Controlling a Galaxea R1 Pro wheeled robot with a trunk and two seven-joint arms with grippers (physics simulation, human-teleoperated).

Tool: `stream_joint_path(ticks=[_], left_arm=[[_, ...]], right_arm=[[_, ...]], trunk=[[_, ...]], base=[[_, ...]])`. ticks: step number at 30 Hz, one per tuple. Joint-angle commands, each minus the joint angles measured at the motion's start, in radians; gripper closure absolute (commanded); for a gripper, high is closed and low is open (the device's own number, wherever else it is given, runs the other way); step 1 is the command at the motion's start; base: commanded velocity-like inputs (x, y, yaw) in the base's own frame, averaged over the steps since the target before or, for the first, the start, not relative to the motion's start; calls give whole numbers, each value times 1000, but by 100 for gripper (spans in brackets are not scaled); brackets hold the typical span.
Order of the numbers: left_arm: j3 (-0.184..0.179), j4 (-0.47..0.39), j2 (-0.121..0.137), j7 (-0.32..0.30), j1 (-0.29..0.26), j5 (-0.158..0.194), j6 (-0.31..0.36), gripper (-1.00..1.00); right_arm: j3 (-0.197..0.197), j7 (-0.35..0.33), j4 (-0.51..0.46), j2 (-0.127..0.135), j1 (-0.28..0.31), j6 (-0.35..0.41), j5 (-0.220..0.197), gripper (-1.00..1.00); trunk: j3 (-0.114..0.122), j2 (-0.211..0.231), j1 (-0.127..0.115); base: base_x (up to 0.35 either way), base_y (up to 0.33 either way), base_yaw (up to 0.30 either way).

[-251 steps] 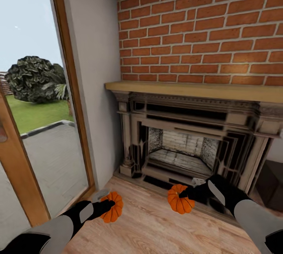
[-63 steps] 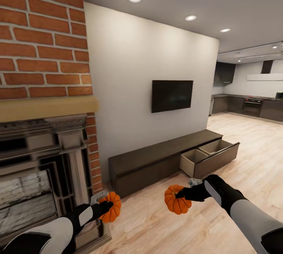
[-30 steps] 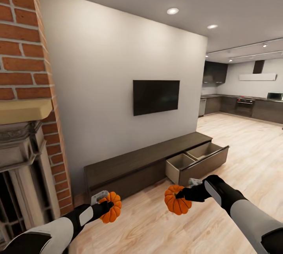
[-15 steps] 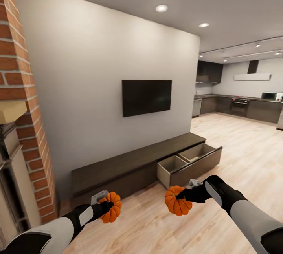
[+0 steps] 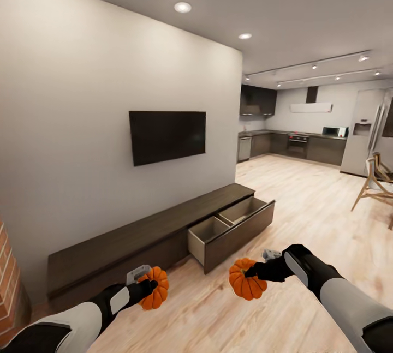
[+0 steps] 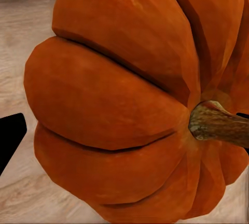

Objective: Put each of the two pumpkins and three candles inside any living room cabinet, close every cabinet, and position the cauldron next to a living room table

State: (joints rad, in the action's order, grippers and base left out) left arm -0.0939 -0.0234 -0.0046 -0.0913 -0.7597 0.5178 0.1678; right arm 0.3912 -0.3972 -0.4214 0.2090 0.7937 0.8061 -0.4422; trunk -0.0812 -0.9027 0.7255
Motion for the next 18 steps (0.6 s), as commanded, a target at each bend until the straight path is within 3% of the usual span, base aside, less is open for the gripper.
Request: stream_joint_path(ticks=[1, 12, 18], left_arm=[[-6, -1, 0, 1, -1, 10, 4, 100], [-6, -1, -1, 1, -1, 10, 4, 100], [-6, 11, -1, 1, -1, 10, 4, 100]], right_arm=[[3, -5, -2, 1, 1, 2, -3, 100], [3, -5, -1, 1, 1, 2, -3, 100], [3, -5, -2, 1, 1, 1, -3, 100]], trunk=[[-1, -1, 0], [9, -1, 0], [12, -1, 0]], base=[[171, -297, -249], [171, -297, -139], [171, -297, -38]])
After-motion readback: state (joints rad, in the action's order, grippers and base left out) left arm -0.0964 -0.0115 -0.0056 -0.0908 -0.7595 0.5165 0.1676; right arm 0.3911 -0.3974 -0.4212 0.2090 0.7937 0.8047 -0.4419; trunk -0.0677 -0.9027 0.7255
